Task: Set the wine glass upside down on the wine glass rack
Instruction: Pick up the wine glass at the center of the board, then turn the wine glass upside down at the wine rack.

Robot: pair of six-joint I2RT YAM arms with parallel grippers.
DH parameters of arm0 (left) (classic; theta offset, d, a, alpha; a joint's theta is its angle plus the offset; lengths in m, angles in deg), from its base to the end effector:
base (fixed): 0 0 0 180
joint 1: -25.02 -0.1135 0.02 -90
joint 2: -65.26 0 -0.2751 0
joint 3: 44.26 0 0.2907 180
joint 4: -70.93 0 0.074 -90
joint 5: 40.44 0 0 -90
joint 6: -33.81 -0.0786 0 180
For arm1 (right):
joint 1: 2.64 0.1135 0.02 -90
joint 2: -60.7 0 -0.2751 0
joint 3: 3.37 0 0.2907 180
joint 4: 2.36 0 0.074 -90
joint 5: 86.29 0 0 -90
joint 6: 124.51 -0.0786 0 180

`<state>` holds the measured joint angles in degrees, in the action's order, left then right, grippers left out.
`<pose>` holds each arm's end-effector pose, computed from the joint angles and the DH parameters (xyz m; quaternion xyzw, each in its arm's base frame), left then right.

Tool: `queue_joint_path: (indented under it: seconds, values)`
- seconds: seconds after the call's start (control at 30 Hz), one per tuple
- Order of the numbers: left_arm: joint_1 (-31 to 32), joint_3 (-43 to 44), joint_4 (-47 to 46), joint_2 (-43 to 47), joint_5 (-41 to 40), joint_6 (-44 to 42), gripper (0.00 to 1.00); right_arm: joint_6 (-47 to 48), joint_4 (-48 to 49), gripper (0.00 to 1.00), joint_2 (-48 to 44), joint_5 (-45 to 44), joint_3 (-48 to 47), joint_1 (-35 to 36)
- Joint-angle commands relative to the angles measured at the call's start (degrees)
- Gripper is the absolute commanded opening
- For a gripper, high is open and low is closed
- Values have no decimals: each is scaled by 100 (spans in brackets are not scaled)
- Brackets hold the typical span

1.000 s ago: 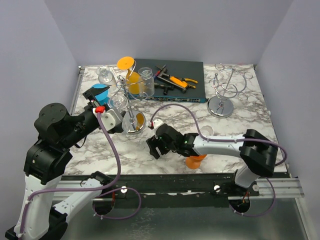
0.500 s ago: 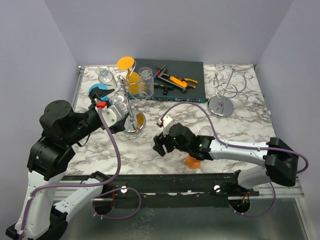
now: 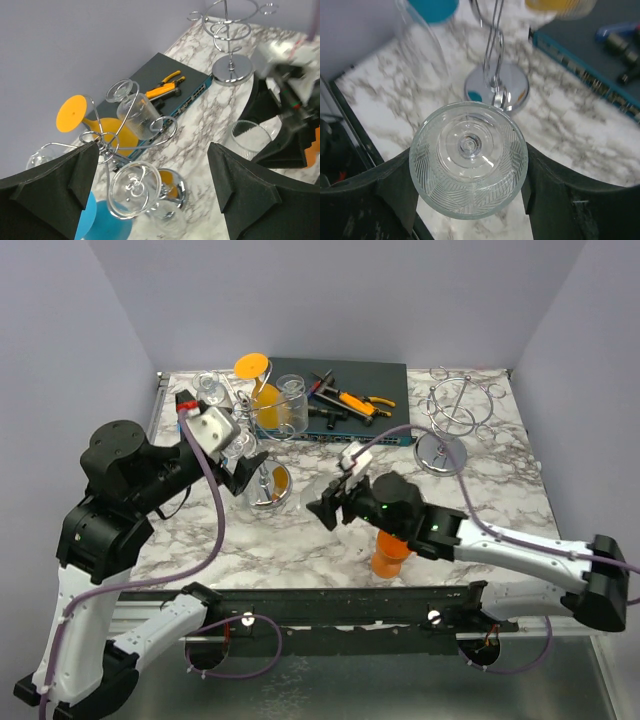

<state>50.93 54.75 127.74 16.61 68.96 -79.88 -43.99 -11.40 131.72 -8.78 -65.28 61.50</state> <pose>0.1423 -0.0982 0.5272 0.4102 0.6202 -0.1384 0.6541 0.1727 0.3173 0.2807 -0.3129 0.7444 0.2789 0.5197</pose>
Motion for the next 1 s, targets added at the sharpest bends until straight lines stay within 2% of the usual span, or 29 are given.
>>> queue_joint_path:
  seconds: [0.0, 0.13, 0.27, 0.37, 0.5, 0.63, 0.87, 0.97]
  values:
    - [10, 413, -185, -320, 70, 1780, 99, 464, 960, 4, -1003, -387, -619, 37]
    - [10, 327, -370, -410, 770, 2415, 99, 769, 1012, 2, -1342, -404, -1058, 29]
    - [10, 194, -523, -611, 1230, 3039, 98, 1151, 1523, 0, -1420, -403, -1328, 32]
    - [9, 93, -643, -787, 1492, 3306, 93, 1335, 1877, 0, -1336, -371, -1465, 29]
    - [2, 64, -835, -997, 1412, 3529, 87, 1300, 2204, 0, -1222, -183, -1522, 31]
    - [2, 72, -992, -1150, 1557, 3754, 86, 1179, 2503, 0, -1154, -23, -1485, 30]
    - [2, 73, -1032, -1209, 1266, 3420, 86, 965, 2712, 0, -1165, 244, -1395, 34]
    - [2, 93, -1122, -1209, 1271, 3382, 82, 697, 2648, 0, -1129, 376, -1399, 30]
